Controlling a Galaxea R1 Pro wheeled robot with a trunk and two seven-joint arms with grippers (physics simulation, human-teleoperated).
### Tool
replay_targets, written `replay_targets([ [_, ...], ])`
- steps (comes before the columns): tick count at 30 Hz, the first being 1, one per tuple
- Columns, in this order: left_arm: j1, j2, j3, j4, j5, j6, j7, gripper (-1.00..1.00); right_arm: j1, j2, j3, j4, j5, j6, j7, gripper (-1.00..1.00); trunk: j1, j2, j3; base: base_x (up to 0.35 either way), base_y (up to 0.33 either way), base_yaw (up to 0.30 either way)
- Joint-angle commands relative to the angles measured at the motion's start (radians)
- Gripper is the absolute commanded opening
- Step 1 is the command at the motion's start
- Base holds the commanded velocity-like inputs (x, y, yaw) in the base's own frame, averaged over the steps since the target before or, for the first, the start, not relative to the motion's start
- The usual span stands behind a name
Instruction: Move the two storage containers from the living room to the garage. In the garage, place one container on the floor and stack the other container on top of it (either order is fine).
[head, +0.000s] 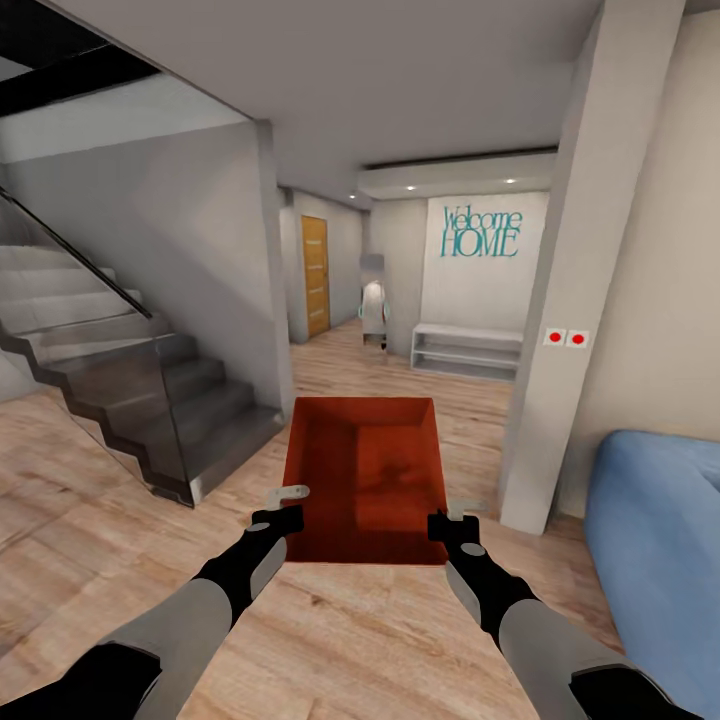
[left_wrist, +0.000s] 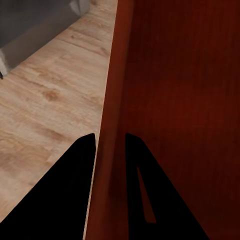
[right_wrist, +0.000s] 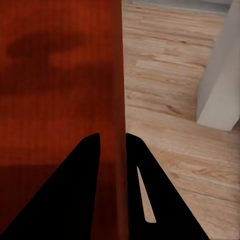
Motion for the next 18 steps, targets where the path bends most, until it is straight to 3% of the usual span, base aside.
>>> replay_targets([
  [1, 0.0, 0.023, -0.004, -0.006, -0.019, 0.006, 0.051, -1.0, -0.002, -0.001, -0.031, 0.003, -0.015, -0.005, -0.083, -1.0, 0.001, -0.001, -0.001, 0.326, 0.0, 0.0],
  [18, 0.0, 0.023, -0.004, -0.006, -0.019, 0.006, 0.051, -1.0, -0.002, -0.001, -0.031, 0.003, -0.016, -0.005, -0.083, -1.0, 0.001, -0.001, -0.001, 0.326, 0.0, 0.0],
])
